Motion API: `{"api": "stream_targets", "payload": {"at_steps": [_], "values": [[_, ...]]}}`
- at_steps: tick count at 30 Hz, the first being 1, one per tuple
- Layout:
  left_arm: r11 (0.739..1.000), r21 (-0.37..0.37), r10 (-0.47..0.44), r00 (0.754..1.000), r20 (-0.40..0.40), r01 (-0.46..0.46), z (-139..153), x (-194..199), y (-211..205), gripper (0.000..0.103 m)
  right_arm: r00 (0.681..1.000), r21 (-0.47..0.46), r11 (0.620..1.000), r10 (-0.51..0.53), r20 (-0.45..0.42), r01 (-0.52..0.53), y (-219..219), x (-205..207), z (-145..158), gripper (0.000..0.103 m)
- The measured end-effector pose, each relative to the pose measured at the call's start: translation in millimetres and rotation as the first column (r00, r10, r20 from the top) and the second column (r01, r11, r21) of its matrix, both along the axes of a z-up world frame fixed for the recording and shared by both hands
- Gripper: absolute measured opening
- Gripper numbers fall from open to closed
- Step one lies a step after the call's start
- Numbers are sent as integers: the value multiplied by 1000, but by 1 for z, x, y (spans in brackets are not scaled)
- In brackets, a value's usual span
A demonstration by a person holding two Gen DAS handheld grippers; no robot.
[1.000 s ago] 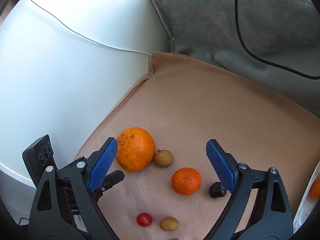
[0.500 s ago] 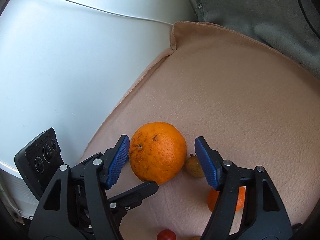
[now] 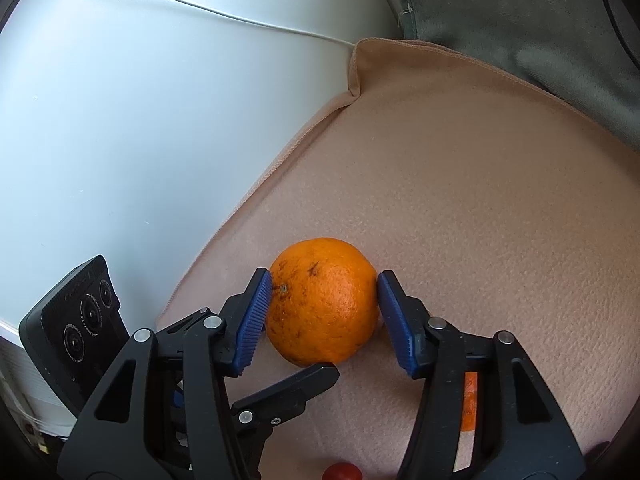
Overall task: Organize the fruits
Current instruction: 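Close the right tool on the mottled orange and lift it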
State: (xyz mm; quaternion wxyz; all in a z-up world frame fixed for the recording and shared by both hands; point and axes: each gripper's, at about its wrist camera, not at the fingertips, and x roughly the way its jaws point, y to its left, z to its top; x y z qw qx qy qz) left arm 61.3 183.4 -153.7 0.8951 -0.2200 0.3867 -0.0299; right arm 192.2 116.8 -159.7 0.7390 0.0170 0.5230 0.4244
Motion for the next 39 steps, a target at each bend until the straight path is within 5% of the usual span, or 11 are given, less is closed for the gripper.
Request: {"api": "stream_targets", "payload": {"at_steps": [20,39], "values": [[999,14,-36,997,71,35,25,-6,-27,64,996,36,998,-53,65,50,-41,-17,36,53],[977,48,-211,967,140,207,53,3,-118,64,962,82,971,-234,141,225,-158,-49,74,52]]}}
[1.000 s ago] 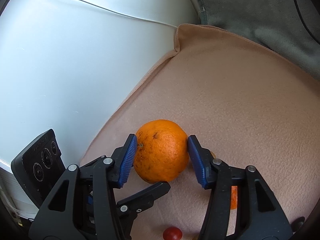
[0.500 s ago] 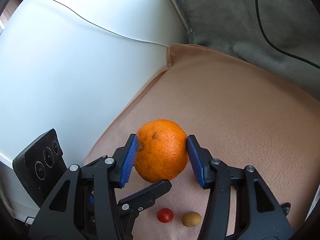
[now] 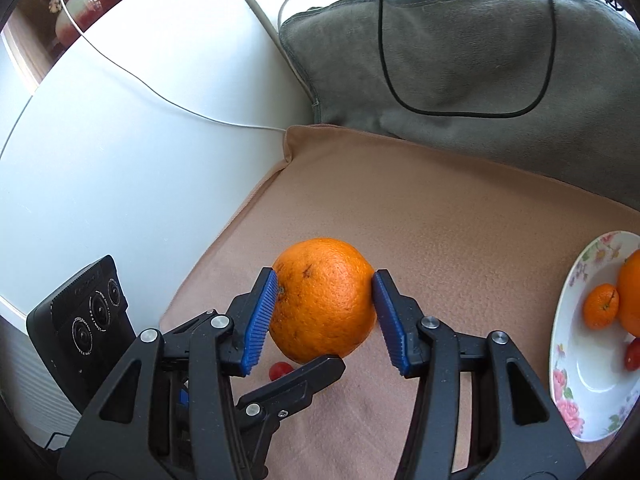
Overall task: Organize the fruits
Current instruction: 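Close the right tool on the mottled orange and lift it, then carry the mottled orange into the white bowl and open the right tool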
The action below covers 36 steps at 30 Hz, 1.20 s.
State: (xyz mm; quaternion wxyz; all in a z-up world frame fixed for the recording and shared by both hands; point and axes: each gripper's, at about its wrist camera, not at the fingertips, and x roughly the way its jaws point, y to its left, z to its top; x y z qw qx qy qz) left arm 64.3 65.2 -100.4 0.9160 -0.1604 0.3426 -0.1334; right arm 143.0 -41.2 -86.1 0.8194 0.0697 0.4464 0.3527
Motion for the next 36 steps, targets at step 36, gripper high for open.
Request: {"api": "stream_targets", "payload": {"at_steps": [36], "values": [[908,60,-408,908,-97,414,-24,48,-180,64,877,74,875,-473,-90,479,-210,-26,-41,52]]}}
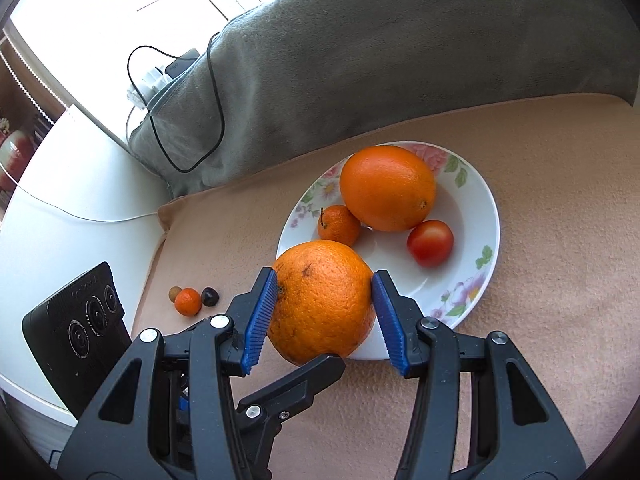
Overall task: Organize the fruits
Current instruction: 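Carry the mottled orange into the white bowl and open the right tool, then move the left tool to the small tangerine while the right tool moves to a dark plum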
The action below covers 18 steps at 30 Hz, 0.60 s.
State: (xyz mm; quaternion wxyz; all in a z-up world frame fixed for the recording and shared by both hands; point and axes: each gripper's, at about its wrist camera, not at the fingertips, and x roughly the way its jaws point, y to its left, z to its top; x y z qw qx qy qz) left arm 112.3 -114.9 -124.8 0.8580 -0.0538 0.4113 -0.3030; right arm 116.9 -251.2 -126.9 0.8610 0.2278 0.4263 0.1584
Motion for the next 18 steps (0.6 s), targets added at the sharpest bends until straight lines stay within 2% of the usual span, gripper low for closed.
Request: {"api": "stream_targets", "payload": {"at_steps": [3,6,8,10,13,18], "values": [[1000,27,-10,1000,9,9,-2,2,-4,64,999,-22,999,-45,6,45,-4,-9,0,52],[1000,22,-1,1000,10,1,-3,-2,-4,62,991,-107,986,-127,43,131,-8,-29,6,52],[1000,24,-2,1000,24,2,0,-7,-4,61,987,-100,982,-153,55,158,-17,-45,10,61],[999,44,-11,999,33,10,2,-14,-4,61,978,-91,976,-193,81,200,-28,-63,16,63],[998,69,-10,998,54,6,7,-28,-1,62,963,-28,969,-241,118,246,-48,-90,25,63],[994,110,8,995,101,-19,16,-49,2,61,947,-23,961,-267,179,275,-64,-133,37,64]]}}
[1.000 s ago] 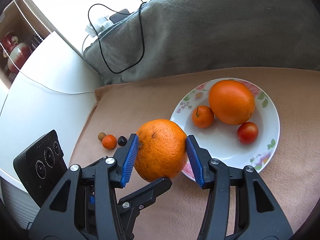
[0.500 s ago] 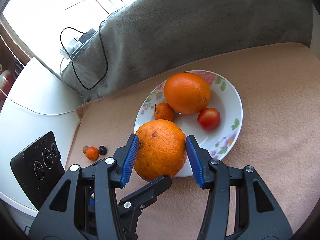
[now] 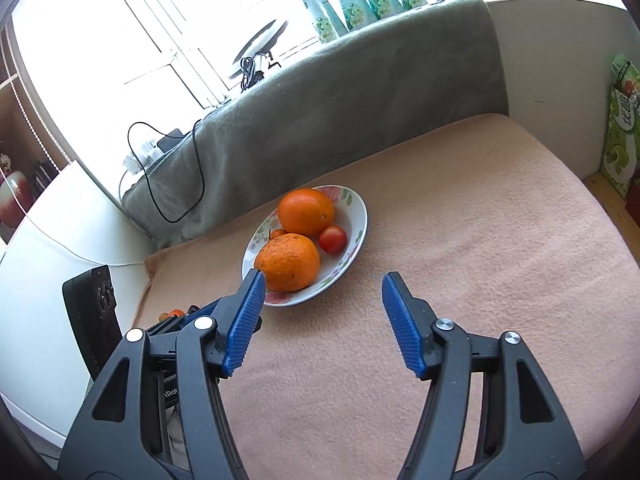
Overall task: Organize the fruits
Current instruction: 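Move the left tool to the small tangerine while the right tool moves to a dark plum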
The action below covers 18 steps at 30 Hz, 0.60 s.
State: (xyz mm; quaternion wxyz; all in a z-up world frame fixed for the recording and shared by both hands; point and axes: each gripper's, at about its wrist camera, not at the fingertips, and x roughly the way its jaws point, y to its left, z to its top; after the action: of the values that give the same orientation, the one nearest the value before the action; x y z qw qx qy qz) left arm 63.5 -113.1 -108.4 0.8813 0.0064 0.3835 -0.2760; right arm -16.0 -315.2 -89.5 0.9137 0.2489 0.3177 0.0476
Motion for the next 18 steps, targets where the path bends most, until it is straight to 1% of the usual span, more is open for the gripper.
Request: {"api": "stream_targets", "payload": {"at_steps": [2,3,4,5,7,9,11,12,13,14,16,17,18], "values": [[1000,5,17,1000,12,-17,3,-7,5,62,1000,-19,1000,0,21,0,-2,-13,5,64],[999,9,30,999,18,-31,5,-11,8,64,1000,-31,999,-4,27,5,-1,-17,7,67],[999,11,46,999,25,-46,5,-14,13,64,1000,-39,999,-10,30,11,-1,-21,9,76],[998,11,66,997,32,-66,6,-17,19,64,999,-48,999,-15,30,16,0,-20,9,88],[996,-4,93,995,21,-93,3,-20,32,64,998,-92,994,-57,9,57,4,-14,8,96],[993,-8,120,992,27,-120,2,-26,46,64,993,-176,978,-117,-23,111,8,-6,2,96],[988,1,157,987,42,-157,-1,-30,60,64,978,-298,939,-199,-58,174,12,5,-11,96],[984,2,175,984,44,-176,-2,-31,68,64,966,-334,920,-245,-84,204,12,12,-20,96],[982,0,189,981,40,-189,-4,-32,75,64,952,-345,911,-283,-121,227,9,19,-30,96],[980,-3,200,979,33,-200,-7,-32,81,64,936,-337,909,-312,-164,245,5,27,-41,96],[975,3,222,975,27,-222,-11,-32,91,64,918,-308,918,-325,-228,249,1,41,-62,96],[972,7,234,972,27,-234,-13,-32,96,64,913,-307,921,-322,-249,241,1,47,-70,96],[970,6,242,970,24,-242,-15,-33,101,64,906,-325,915,-330,-266,238,1,52,-77,96]]}}
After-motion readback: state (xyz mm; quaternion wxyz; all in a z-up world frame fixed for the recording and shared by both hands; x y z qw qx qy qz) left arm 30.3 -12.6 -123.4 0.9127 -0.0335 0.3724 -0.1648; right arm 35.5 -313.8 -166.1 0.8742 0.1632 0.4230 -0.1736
